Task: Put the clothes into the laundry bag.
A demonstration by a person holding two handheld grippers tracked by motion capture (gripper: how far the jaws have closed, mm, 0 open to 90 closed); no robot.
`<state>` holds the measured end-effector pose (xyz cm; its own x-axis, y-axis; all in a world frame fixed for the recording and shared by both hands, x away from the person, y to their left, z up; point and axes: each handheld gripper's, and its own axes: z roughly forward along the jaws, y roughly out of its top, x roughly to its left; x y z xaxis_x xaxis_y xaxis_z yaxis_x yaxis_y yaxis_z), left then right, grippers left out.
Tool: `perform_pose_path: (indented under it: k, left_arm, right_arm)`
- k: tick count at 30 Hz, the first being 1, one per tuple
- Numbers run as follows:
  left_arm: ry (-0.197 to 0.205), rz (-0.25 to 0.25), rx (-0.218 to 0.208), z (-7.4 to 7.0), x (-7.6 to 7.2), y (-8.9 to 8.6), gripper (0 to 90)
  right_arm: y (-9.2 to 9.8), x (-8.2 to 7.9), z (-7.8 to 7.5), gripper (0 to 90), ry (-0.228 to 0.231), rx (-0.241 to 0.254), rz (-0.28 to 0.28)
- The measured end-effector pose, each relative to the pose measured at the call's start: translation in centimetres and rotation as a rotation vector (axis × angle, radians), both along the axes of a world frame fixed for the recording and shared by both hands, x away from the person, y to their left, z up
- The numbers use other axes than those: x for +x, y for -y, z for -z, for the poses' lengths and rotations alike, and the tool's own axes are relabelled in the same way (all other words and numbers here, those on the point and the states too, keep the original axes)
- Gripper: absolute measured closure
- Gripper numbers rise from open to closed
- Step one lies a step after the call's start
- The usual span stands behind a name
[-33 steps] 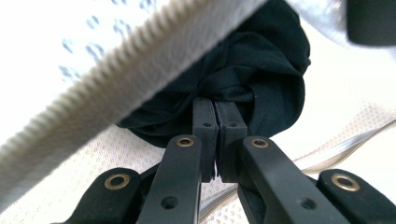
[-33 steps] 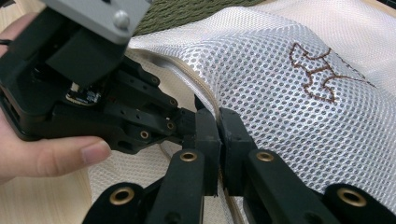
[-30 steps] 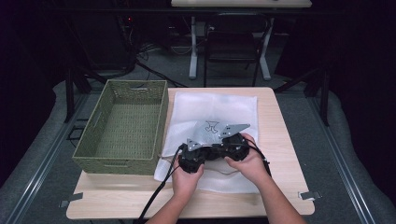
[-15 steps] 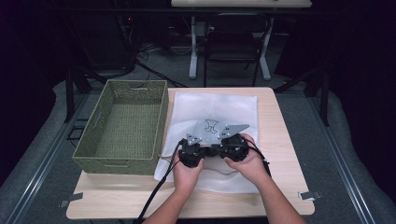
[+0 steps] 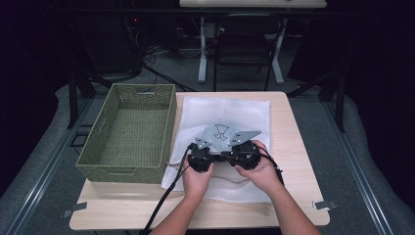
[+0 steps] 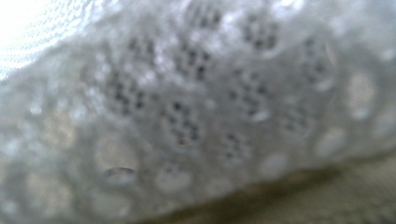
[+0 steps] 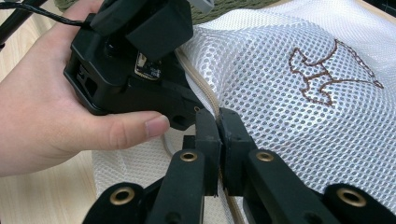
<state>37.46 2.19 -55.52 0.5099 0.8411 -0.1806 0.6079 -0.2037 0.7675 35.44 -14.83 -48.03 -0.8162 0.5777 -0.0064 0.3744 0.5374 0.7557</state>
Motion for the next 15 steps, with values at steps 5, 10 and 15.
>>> perform_pose_path:
  k: [5,10,15]
  left_arm:
    - [0.007,0.004,0.006,-0.1,-0.1,-0.1,84.7]
    - [0.007,0.017,-0.005,-0.3,-0.6,-0.3,75.2]
    - [0.001,0.022,-0.017,-0.6,-1.1,-0.7,65.9]
  right_arm:
    - [0.1,0.1,0.0,87.7,-0.002,0.005,-0.001]
    - [0.1,0.1,-0.1,87.8,-0.002,0.008,0.001]
    - [0.2,0.1,-0.2,87.7,0.002,0.015,-0.001]
